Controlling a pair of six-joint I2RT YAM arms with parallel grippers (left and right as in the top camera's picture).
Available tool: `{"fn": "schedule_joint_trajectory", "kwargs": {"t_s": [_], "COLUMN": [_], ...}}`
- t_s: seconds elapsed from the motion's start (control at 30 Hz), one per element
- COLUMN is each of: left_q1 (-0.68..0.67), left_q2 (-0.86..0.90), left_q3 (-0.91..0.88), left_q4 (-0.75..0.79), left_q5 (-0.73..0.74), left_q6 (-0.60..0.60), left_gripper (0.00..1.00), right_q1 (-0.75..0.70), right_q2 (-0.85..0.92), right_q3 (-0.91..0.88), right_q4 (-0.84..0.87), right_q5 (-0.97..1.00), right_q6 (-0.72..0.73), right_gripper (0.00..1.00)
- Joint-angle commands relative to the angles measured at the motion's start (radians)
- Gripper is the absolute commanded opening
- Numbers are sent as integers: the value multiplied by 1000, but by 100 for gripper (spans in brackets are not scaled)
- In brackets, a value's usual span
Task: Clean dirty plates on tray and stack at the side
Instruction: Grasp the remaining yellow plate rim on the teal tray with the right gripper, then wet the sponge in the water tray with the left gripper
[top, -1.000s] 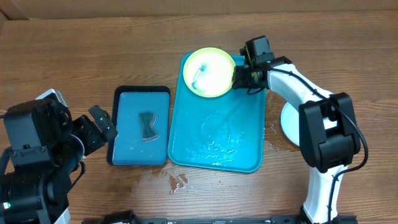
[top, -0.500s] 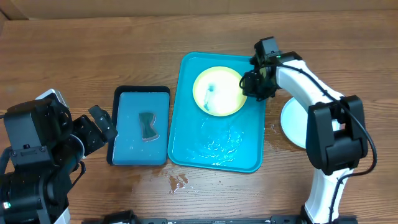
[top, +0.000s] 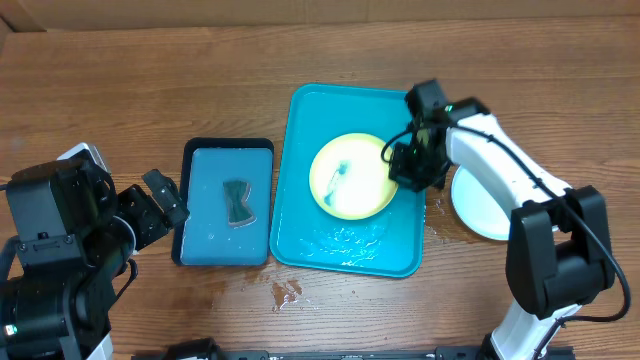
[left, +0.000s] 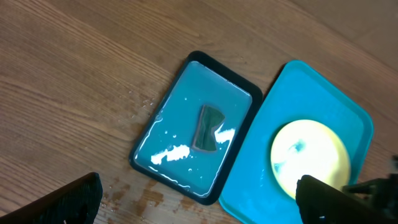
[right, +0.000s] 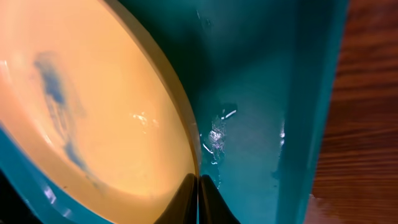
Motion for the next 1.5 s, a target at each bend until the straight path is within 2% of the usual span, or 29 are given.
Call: {"fn": "schedule_joint_trajectory", "kwargs": {"t_s": [0.0, 0.03, 0.13, 0.23, 0.3, 0.43, 0.5, 0.6, 0.63, 0.8, 1.03, 1.2, 1.3, 1.37, 1.47], "left_q1": [3, 3, 3, -3, -10, -23, -30, -51, -74, -150, -231, -225, -210, -202, -193], "left_q2": [2, 2, 12, 31, 53, 105, 142, 204, 256, 438, 699, 786, 791, 790, 790], "left_q3": [3, 3, 1, -19, -46, -140, -207, -303, -357, -429, -429, -429, -428, -424, -408], "left_q4": [4, 12, 18, 18, 13, 27, 56, 124, 180, 319, 434, 489, 509, 518, 506], "left_q5": [14, 16, 55, 133, 185, 217, 218, 217, 214, 193, -9, -9, -8, 9, 34], "left_q6": [-11, -11, 8, 136, 218, 286, 289, 289, 289, 279, 118, 93, 75, 75, 76], "left_gripper": [100, 100, 100, 98, 91, 88, 85, 82, 77, 65, 57, 40, 24, 6, 4], "right_q1": [12, 11, 0, -16, -23, -25, -24, -24, -24, -24, -24, -24, -24, -24, -24], "right_q2": [0, 0, -13, -87, -156, -311, -391, -463, -493, -503, -503, -502, -502, -502, -501], "right_q3": [-108, -123, -126, -122, -122, -122, -122, -122, -122, -124, -132, -136, -150, -163, -193], "right_q4": [92, 111, 124, 125, 124, 104, 85, 58, 39, -23, -53, -58, -53, -42, -7], "right_q5": [-77, -76, -60, -47, -40, -40, -38, -38, -38, -45, -45, -45, -45, -32, 81], "right_q6": [120, 129, 102, 6, -59, -182, -204, -204, -199, -192, -192, -192, -192, -188, -103], "right_gripper": [4, 4, 20, 24, 24, 27, 31, 32, 32, 32, 32, 32, 32, 29, 25]}}
